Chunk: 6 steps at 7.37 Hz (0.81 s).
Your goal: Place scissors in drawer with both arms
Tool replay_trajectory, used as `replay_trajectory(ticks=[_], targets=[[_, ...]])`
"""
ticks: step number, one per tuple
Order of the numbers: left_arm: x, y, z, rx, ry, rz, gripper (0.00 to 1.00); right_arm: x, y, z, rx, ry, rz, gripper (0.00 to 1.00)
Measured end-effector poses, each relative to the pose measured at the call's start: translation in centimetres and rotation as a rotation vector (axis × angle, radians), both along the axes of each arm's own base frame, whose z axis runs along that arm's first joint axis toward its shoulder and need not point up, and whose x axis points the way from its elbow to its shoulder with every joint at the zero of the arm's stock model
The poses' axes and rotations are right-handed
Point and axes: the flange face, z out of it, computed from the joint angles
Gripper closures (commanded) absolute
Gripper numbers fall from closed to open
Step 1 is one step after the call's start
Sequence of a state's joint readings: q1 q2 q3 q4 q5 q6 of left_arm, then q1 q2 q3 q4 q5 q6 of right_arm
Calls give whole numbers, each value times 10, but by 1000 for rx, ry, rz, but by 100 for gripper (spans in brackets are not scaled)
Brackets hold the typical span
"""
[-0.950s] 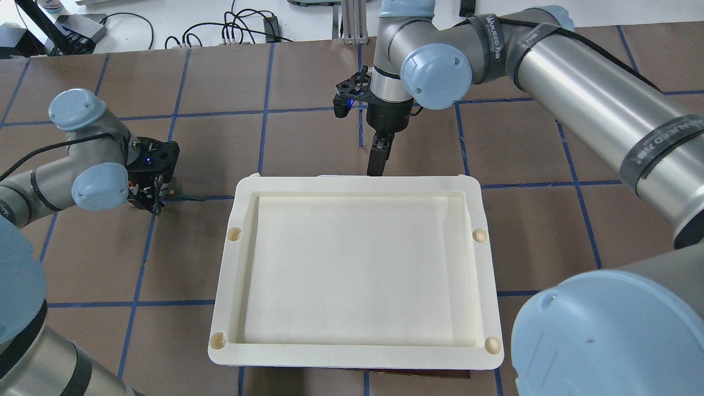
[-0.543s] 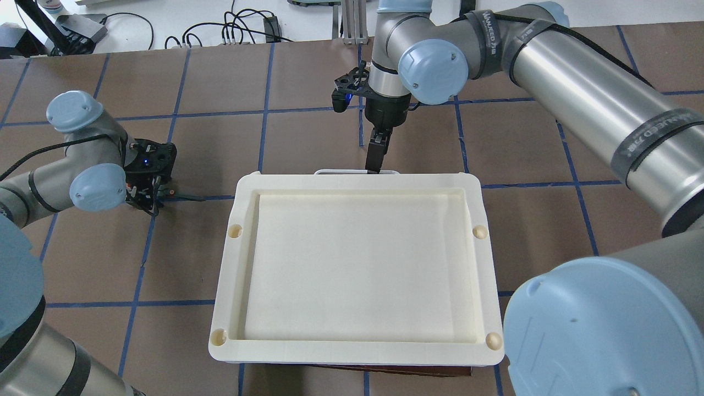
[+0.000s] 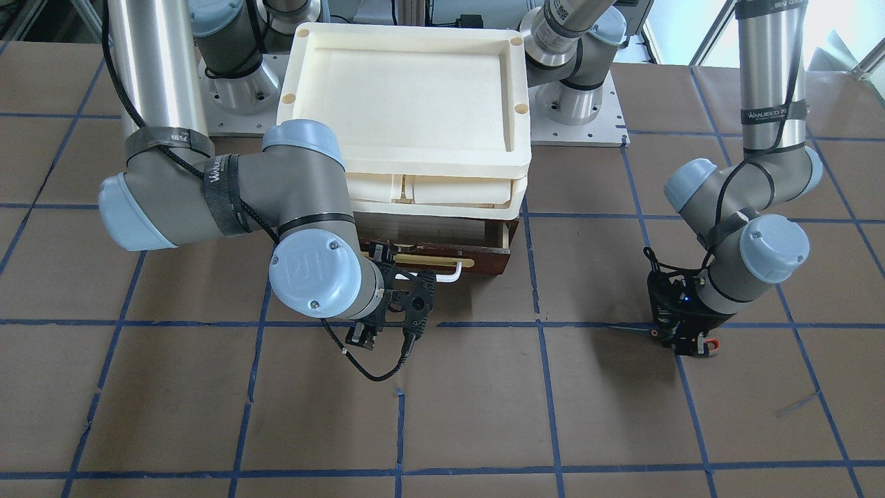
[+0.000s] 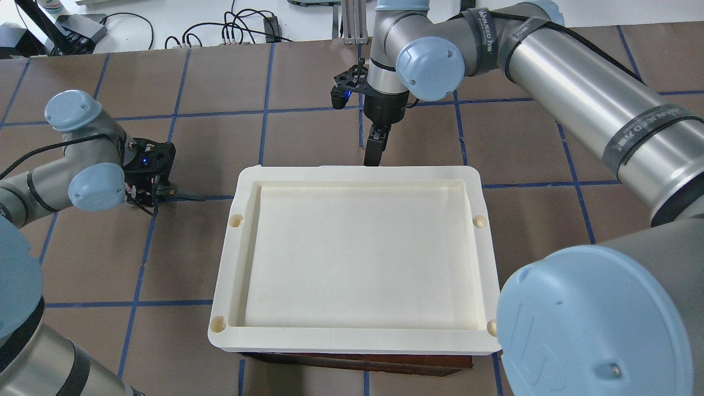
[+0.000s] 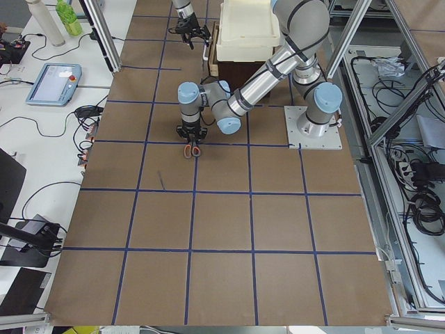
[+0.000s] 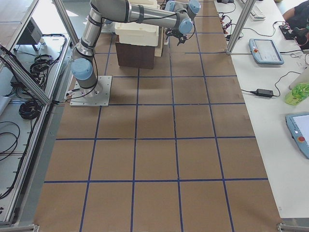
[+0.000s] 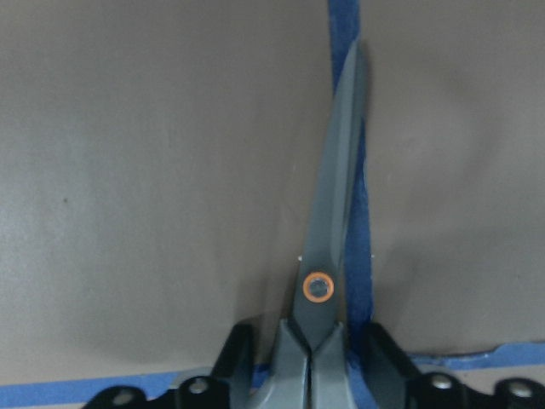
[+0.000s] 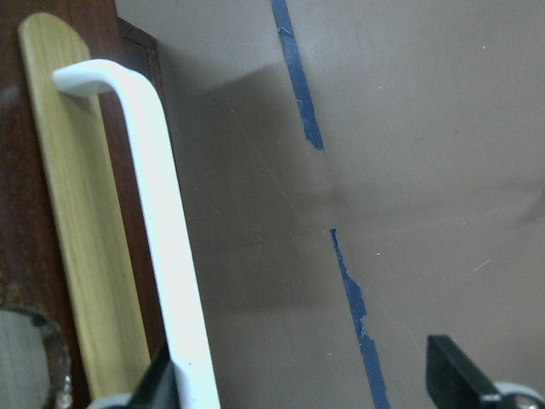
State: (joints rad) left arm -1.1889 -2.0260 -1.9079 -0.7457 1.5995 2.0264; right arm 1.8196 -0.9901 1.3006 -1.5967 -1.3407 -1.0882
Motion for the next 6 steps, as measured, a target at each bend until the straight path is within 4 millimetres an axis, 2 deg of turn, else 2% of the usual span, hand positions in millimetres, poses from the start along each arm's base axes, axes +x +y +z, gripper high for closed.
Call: replay_trajectory(ticks=[6], targets=[[1,-3,20,-33,-11,2,90,-2,-9,7,-18,-4,-9,0]])
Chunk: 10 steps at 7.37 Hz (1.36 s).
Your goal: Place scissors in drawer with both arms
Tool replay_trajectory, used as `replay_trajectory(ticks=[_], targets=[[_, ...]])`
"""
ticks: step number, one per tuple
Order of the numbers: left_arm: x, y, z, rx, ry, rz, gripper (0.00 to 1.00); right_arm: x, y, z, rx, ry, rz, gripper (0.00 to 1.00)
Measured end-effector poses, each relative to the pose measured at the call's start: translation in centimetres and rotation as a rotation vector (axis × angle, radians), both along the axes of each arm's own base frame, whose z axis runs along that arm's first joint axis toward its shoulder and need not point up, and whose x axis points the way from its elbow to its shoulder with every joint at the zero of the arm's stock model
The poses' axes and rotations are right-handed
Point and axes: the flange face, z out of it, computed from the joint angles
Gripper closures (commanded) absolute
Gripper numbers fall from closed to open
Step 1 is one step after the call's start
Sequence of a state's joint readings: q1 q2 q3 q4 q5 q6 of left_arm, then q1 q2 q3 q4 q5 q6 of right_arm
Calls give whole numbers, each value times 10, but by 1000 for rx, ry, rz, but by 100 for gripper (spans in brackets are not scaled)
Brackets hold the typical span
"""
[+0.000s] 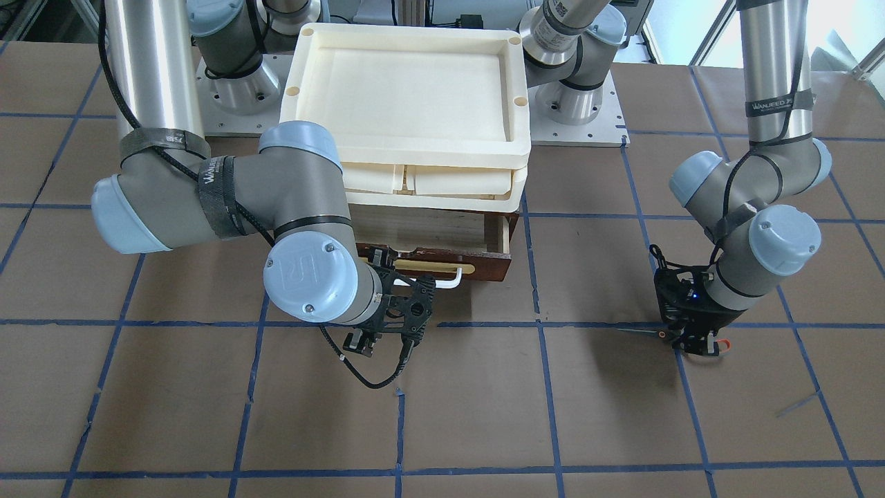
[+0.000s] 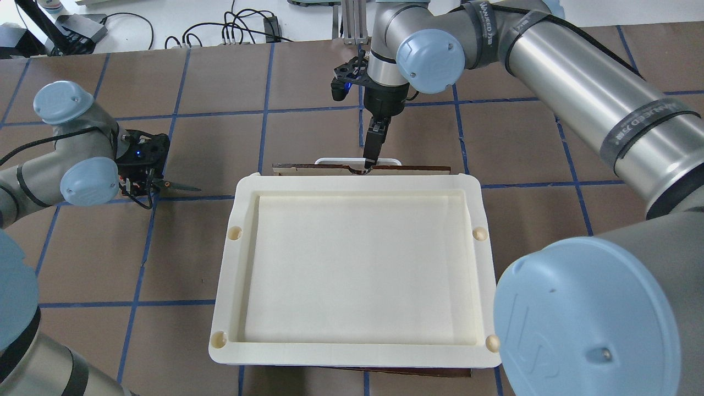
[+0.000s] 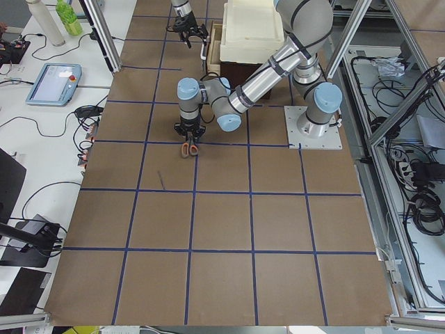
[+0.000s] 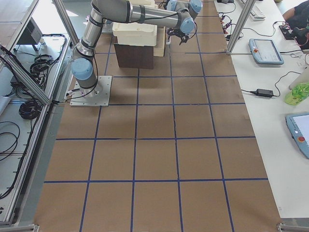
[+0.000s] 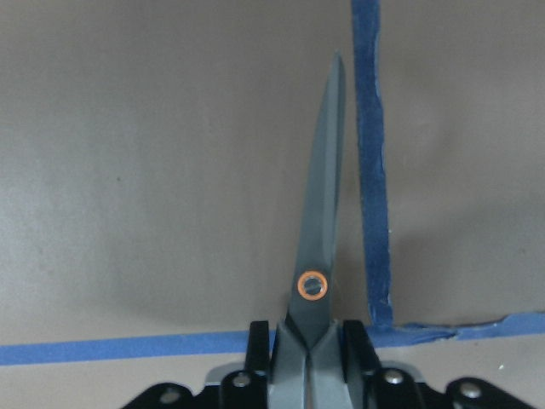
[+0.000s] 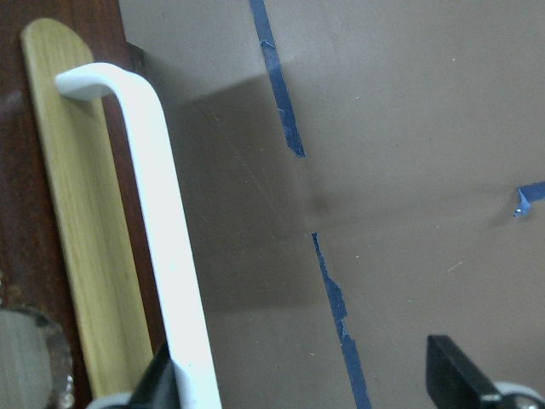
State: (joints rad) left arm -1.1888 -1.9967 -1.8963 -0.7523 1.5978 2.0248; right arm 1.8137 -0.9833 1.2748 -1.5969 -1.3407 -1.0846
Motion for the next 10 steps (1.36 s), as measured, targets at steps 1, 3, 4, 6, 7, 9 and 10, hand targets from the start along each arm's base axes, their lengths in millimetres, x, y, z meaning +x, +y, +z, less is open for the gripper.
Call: replay_trajectory(ticks=[1,3,4,6,7,9,10], targets=[[0,0,1,-2,2,1,90,0,-2,1,-3,-1,-2,0],[0,-1,3,-6,3,3,90,2,-12,-2,-9,-2,-4,0],[-1,-1,4,-9,3,3,91,2,-15,-3,-11,-2,-5,0],[-1,-2,9,-17,3,8,91,3,-20,-3,-16,-4,-6,0],[-1,-2,14,-24,0,9,91,4,-23,-2,-21,-6,-6,0],[-2,-3,21,-34,11,9,91,4,-26,-2,-25,-6,-8,0],[-3,-3,25,-40,19,13,91,4,-28,-1,-27,-7,-10,0]])
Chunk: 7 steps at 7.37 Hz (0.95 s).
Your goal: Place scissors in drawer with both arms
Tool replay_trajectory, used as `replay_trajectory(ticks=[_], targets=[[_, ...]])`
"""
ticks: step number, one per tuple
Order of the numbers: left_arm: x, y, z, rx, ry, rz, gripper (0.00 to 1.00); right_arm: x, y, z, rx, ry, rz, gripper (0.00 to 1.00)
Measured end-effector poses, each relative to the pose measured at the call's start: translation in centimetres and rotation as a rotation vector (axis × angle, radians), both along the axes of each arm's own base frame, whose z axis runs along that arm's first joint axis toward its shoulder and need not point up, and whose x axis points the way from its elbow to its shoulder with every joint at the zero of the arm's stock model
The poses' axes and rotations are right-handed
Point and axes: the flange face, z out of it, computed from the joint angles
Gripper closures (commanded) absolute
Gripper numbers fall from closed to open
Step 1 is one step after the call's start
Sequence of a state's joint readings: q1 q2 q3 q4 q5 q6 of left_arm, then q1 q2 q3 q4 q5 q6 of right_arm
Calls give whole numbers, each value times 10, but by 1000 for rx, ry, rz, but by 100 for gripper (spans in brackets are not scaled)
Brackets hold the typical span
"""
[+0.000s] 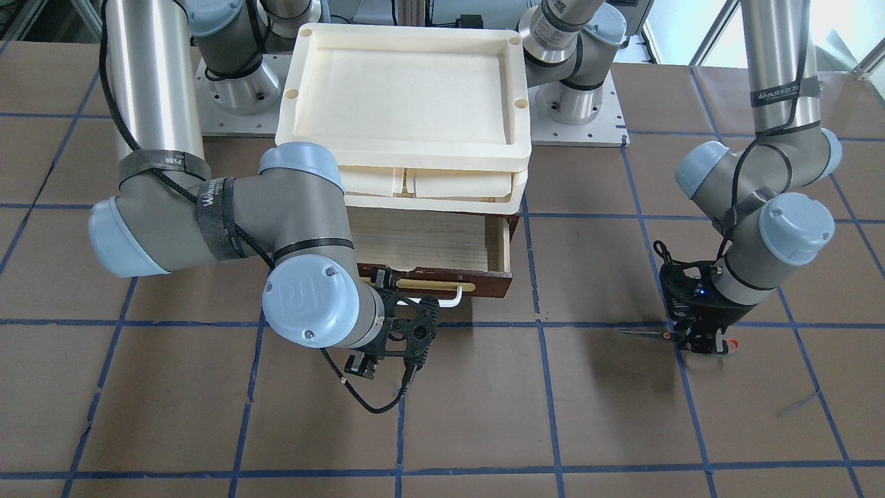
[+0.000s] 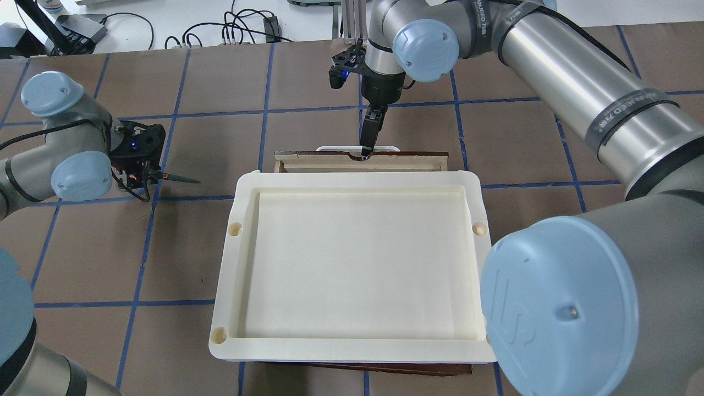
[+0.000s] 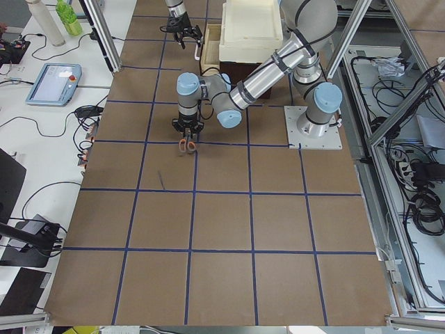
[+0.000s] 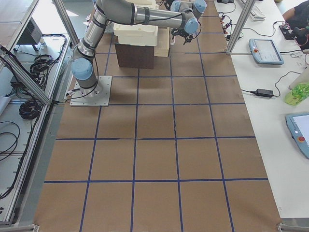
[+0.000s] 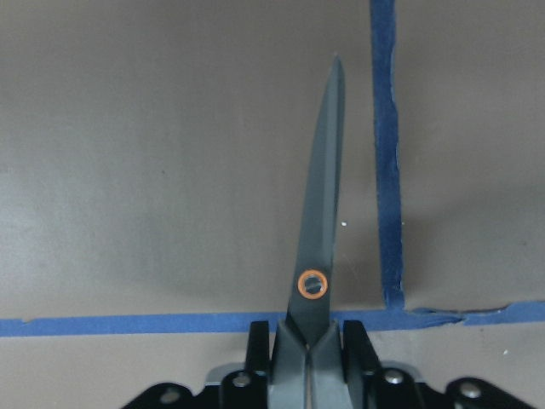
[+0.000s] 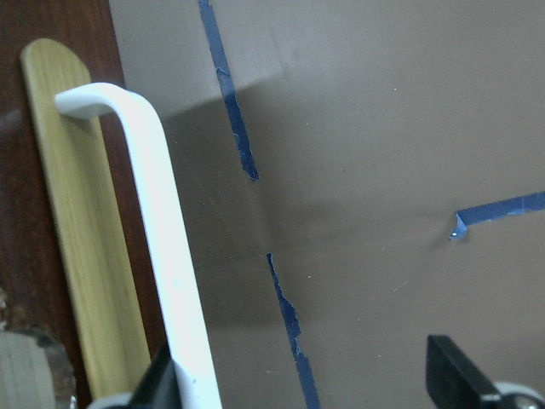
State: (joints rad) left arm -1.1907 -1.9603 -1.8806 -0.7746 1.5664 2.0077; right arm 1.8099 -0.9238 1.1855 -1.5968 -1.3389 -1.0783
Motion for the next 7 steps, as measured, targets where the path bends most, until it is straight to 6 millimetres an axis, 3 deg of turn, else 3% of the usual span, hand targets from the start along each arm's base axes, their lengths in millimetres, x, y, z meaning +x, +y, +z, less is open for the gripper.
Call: replay_trajectory(ticks=[7], targets=[[-21,5,47,-10,77,68,91,1,-13,-1,-10,0,-21,0]])
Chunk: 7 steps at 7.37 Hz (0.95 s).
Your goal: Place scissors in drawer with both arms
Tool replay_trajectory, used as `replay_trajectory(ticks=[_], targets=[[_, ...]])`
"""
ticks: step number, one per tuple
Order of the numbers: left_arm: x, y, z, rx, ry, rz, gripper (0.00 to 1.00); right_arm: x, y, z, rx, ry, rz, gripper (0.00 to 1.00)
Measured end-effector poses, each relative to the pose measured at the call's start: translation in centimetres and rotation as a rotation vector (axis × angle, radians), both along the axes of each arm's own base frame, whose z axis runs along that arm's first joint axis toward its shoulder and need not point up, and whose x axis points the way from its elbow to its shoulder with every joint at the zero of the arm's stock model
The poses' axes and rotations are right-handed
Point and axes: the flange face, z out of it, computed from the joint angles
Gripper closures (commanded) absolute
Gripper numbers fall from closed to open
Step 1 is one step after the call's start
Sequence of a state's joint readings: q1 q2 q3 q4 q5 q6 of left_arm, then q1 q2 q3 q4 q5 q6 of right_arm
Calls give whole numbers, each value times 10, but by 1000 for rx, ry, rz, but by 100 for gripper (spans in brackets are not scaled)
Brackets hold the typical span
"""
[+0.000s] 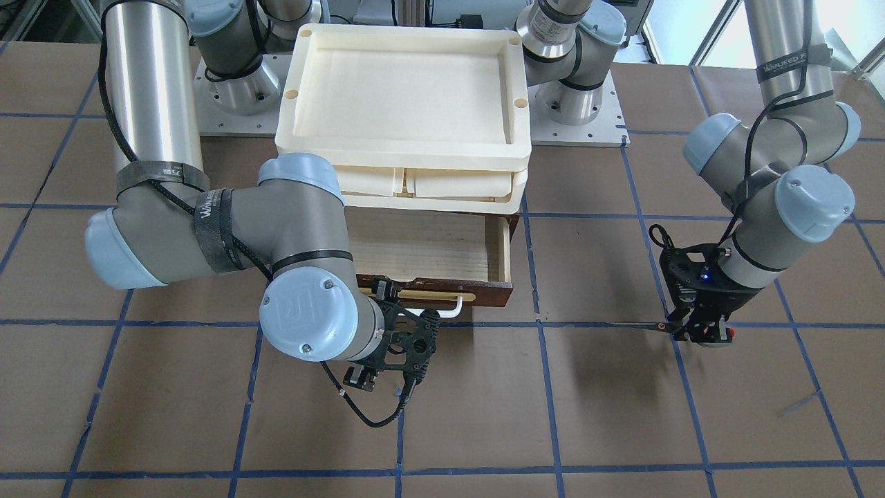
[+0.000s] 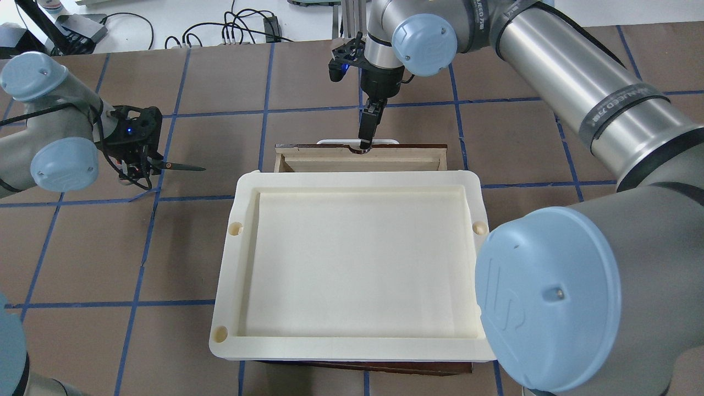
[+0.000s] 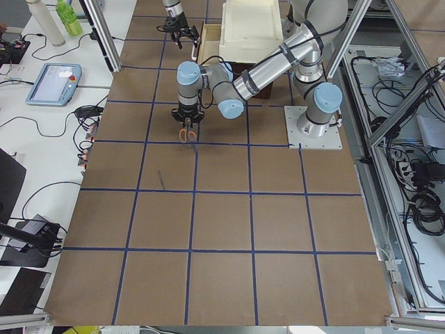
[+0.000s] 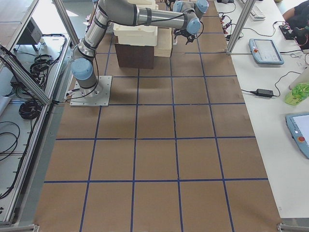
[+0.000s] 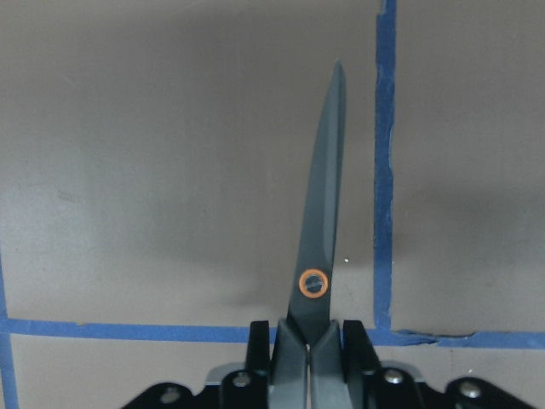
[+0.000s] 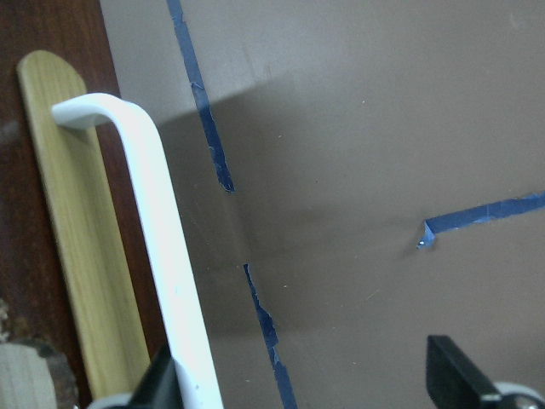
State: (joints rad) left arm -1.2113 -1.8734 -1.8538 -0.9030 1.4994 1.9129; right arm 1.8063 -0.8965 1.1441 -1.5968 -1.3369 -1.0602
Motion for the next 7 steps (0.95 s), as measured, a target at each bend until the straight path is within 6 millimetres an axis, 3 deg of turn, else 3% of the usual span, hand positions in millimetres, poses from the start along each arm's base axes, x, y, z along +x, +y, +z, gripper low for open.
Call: replay_trajectory(ticks=[2,5,7], targets=[[-17,6,31,14,49,43,91,-1,-3,1,-5,-3,-5,0],[-59,8,83,44,96,108,91,-2,-12,-1,-11,-4,-16,0],[-72,6,105,60,102,127,91,-3,-14,-1,-10,-6,-28,0]])
